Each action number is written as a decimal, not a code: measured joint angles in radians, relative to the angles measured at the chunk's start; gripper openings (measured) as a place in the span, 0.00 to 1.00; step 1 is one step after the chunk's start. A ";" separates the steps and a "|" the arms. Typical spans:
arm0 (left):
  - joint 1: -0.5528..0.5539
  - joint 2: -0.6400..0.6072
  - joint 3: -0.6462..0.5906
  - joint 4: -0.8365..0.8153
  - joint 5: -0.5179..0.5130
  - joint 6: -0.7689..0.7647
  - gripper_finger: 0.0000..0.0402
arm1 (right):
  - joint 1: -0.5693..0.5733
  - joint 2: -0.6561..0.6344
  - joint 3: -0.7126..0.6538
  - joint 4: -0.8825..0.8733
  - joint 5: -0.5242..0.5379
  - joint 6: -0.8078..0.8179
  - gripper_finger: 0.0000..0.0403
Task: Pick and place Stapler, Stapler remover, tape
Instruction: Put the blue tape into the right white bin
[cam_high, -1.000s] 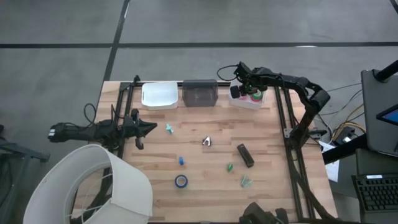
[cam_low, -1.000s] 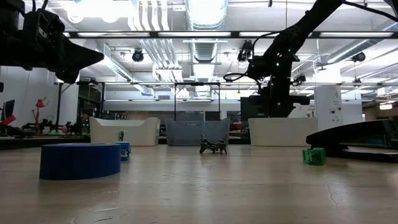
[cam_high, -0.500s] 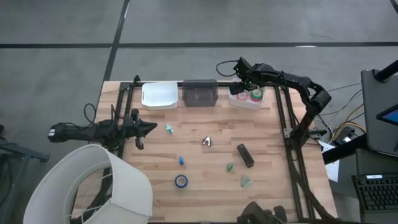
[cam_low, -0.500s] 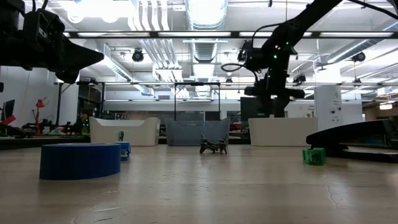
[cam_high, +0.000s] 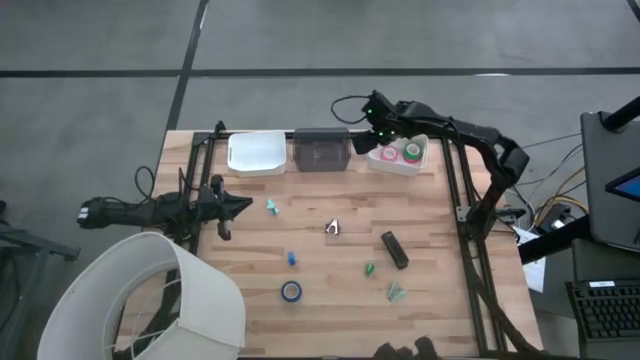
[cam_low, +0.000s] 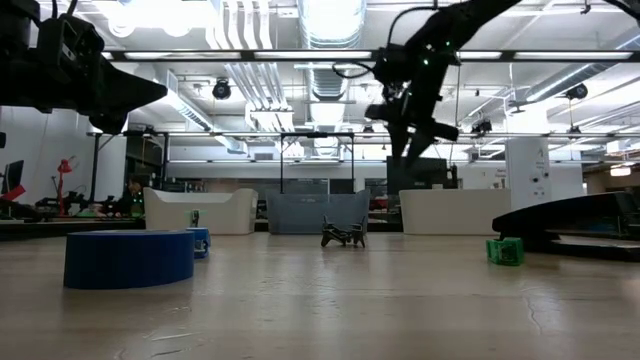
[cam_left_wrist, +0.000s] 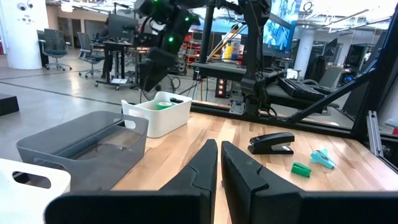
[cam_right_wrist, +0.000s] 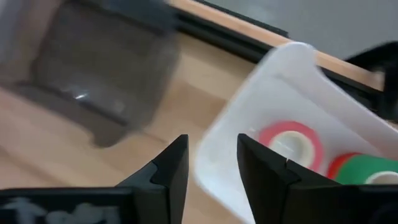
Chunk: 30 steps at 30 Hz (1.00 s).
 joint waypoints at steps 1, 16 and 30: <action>0.000 0.000 0.000 0.000 0.000 0.000 0.06 | 0.017 0.000 0.006 0.001 0.000 -0.003 0.31; 0.000 0.000 0.000 0.000 0.000 0.000 0.06 | 0.256 0.000 0.034 0.128 -0.002 0.005 0.29; 0.000 0.000 0.000 0.000 0.000 0.000 0.06 | 0.397 0.000 0.032 0.310 -0.150 0.104 0.22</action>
